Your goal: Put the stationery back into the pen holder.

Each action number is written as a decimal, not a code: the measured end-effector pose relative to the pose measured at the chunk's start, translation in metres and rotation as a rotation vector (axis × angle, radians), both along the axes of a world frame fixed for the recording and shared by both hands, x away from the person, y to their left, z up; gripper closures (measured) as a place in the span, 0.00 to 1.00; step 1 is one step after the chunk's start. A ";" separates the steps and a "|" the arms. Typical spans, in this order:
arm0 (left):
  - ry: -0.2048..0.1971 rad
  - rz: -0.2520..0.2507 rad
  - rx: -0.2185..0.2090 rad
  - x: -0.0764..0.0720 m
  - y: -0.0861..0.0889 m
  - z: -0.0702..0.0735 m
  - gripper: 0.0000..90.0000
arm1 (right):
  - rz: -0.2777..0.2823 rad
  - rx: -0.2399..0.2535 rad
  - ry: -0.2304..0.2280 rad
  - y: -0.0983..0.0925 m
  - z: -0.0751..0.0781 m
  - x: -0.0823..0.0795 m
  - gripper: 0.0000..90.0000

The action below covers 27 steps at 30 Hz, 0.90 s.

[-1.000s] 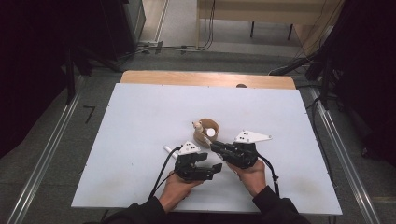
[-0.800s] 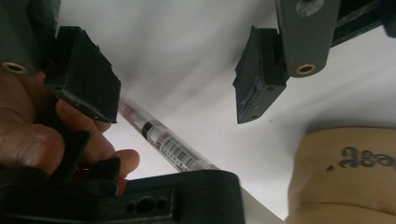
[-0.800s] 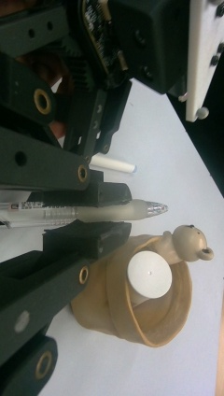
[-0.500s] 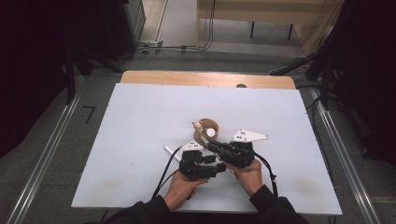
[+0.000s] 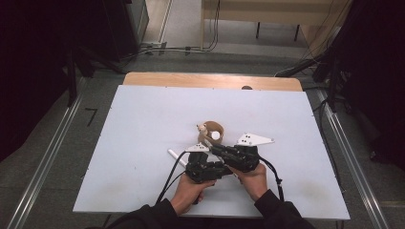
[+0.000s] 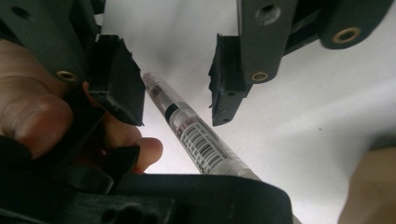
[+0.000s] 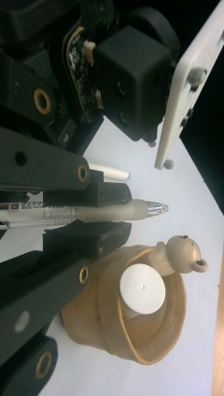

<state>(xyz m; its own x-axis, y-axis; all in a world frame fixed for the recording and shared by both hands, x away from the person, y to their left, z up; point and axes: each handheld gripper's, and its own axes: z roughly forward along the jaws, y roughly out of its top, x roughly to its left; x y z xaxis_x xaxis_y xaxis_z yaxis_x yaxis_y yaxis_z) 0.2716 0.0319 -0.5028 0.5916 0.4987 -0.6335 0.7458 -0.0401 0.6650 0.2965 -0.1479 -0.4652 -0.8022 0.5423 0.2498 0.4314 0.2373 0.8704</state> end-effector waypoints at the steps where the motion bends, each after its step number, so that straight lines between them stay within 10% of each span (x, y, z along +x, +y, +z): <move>1: 0.002 -0.003 -0.005 0.000 0.000 0.000 0.65 | 0.000 0.001 0.001 0.000 0.000 0.000 0.87; 27: 0.098 0.012 -0.059 0.005 0.008 -0.007 0.88 | 0.007 0.020 -0.036 -0.004 0.006 -0.004 0.85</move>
<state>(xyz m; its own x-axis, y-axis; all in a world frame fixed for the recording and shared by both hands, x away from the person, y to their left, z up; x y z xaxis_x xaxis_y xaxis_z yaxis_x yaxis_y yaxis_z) 0.2763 0.0395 -0.5095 0.5199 0.4657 -0.7162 0.8073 0.0062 0.5901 0.2923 -0.1519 -0.4596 -0.8146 0.5319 0.2316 0.3981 0.2222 0.8900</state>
